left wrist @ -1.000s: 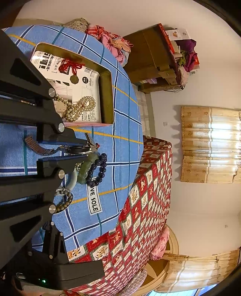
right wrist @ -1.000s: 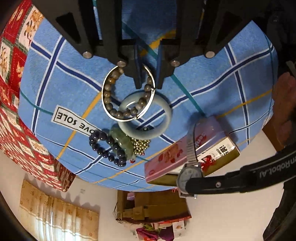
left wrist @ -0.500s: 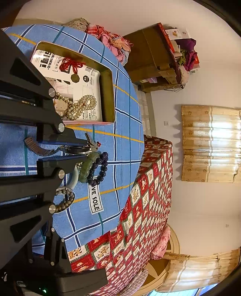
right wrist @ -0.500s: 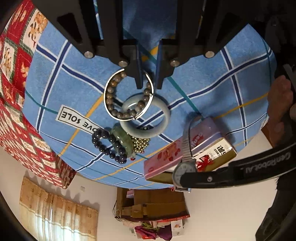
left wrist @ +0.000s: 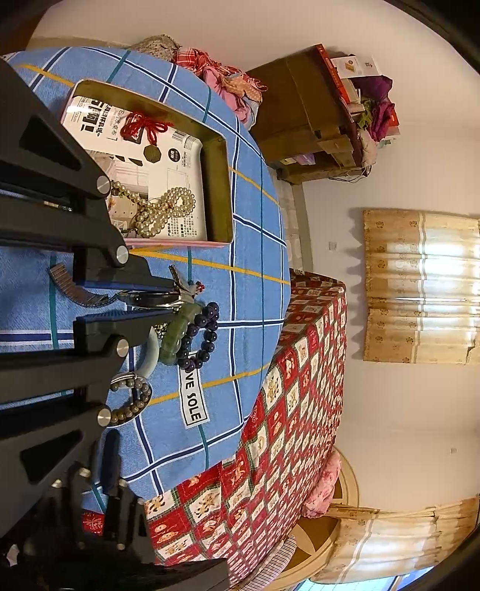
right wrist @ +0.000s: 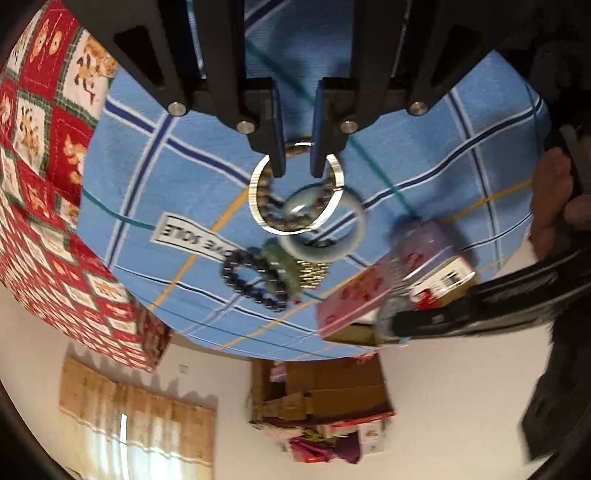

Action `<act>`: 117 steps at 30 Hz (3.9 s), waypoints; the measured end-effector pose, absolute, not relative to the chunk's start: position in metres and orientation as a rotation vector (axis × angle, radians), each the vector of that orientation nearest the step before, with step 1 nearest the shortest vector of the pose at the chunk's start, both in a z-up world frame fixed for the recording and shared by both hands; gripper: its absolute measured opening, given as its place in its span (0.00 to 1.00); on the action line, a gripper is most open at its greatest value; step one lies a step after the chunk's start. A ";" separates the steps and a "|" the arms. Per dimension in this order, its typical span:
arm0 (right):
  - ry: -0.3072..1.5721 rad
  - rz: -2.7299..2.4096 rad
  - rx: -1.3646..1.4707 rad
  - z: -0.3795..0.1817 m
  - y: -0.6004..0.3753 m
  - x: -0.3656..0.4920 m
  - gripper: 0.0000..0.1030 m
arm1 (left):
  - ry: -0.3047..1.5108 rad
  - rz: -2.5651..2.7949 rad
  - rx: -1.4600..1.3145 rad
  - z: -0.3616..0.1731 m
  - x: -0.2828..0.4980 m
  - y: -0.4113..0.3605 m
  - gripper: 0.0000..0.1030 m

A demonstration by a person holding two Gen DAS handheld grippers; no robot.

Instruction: Organize jewelry

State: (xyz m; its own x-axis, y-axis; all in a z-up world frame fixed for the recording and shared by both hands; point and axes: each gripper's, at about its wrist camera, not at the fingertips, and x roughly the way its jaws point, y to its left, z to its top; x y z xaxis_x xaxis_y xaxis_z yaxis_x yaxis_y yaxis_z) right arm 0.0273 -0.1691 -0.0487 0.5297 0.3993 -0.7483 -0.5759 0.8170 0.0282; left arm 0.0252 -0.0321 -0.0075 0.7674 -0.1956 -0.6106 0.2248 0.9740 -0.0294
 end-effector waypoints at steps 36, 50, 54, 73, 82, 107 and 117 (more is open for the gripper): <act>0.871 0.537 -0.328 -0.062 -0.152 0.058 0.85 | 0.651 -0.235 0.041 -0.005 0.026 -0.029 0.08; 0.784 0.558 -0.303 -0.018 -0.148 0.051 0.65 | 0.594 -0.198 0.015 0.020 0.026 -0.003 0.08; 0.745 0.587 -0.329 -0.005 -0.124 0.061 0.65 | 0.572 -0.149 0.010 0.031 0.029 0.019 0.08; 0.693 0.721 -0.363 -0.016 -0.018 0.098 0.65 | 0.647 0.007 -0.032 0.002 0.067 0.090 0.08; 0.741 0.724 -0.399 -0.040 -0.011 0.098 0.65 | 0.702 0.014 0.004 -0.025 0.071 0.083 0.08; 0.691 0.572 -0.338 -0.027 -0.103 0.057 0.78 | 0.647 0.038 -0.041 -0.006 0.036 0.064 0.68; 0.788 0.353 -0.204 -0.053 -0.193 0.051 0.81 | 0.690 -0.058 0.061 -0.021 0.030 -0.002 0.68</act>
